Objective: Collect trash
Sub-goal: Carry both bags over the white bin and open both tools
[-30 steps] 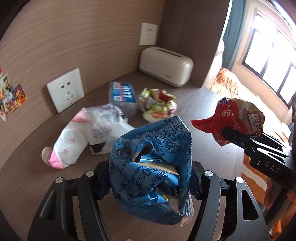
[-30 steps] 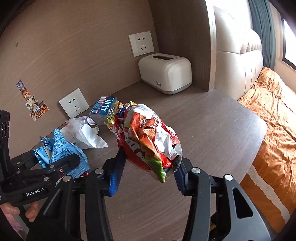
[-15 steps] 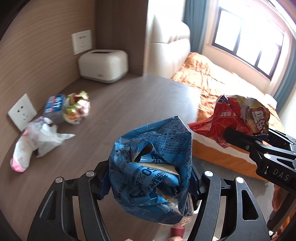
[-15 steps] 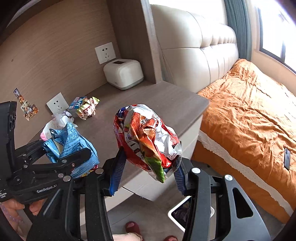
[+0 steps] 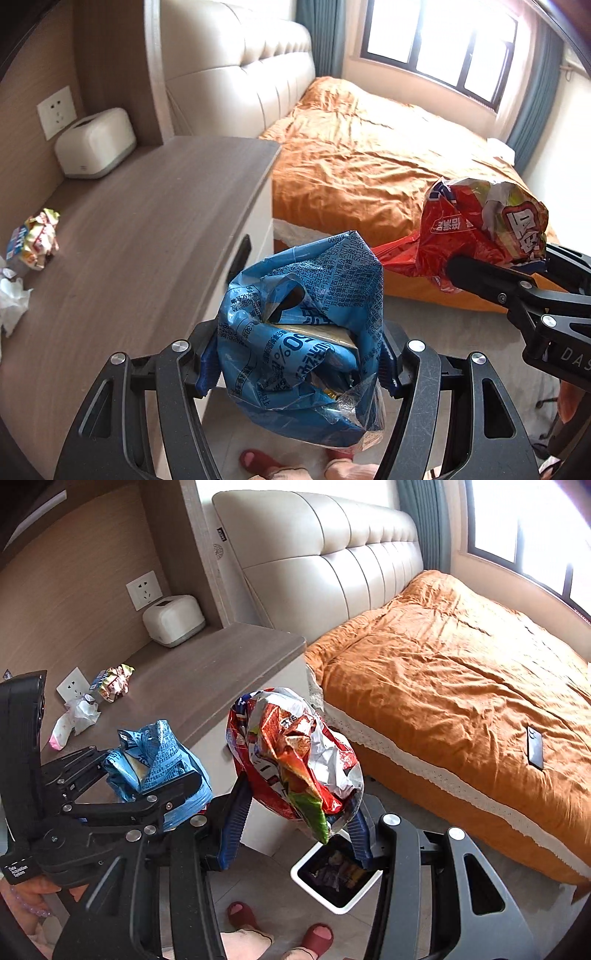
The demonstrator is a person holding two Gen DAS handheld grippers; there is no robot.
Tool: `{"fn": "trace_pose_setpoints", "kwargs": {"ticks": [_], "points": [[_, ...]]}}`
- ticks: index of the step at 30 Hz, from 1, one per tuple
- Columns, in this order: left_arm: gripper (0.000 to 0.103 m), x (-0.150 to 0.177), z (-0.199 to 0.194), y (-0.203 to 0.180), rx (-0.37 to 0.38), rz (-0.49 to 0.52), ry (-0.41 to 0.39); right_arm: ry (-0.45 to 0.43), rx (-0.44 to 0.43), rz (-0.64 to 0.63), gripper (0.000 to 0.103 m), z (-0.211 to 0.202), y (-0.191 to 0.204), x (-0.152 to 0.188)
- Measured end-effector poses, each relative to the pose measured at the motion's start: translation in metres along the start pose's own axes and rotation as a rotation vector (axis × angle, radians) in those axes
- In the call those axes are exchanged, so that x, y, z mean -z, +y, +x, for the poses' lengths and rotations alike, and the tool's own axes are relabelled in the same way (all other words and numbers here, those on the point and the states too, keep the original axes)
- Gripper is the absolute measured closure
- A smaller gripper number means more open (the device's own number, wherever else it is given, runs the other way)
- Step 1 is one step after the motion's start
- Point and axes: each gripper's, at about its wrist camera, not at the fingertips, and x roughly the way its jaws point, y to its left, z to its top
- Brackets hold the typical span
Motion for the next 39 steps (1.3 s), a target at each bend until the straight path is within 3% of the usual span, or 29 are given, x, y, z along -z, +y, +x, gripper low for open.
{"fn": "trace_pose_setpoints", "kwargs": {"ticks": [13,23,26,27,28,29,30,31,39], "points": [[0.038,0.042,0.097,-0.042,0.121,0.076,0.151,0.171,0.031,0.122,0.054,0.051,-0.049,0.045],[0.038,0.096,0.210,-0.053,0.211,0.117,0.272,0.279,0.053,0.115,0.054,0.143,-0.067,0.091],[0.034,0.113,0.245,-0.055,0.231,0.124,0.287,0.312,0.054,0.105,0.054,0.176,-0.072,0.113],[0.028,0.118,0.254,-0.055,0.239,0.121,0.293,0.324,0.062,0.095,0.053,0.186,-0.073,0.121],[0.021,0.123,0.266,-0.054,0.255,0.118,0.304,0.342,0.063,0.084,0.052,0.198,-0.074,0.130],[0.004,0.127,0.272,-0.053,0.261,0.115,0.311,0.373,0.052,0.074,0.046,0.212,-0.076,0.141],[0.004,0.134,0.281,-0.054,0.260,0.125,0.316,0.377,0.042,0.093,0.030,0.221,-0.080,0.150],[0.004,0.141,0.289,-0.055,0.252,0.136,0.322,0.386,0.041,0.106,0.006,0.229,-0.084,0.158],[0.004,0.160,0.304,-0.052,0.234,0.117,0.369,0.407,0.071,0.076,0.004,0.242,-0.092,0.177]]}}
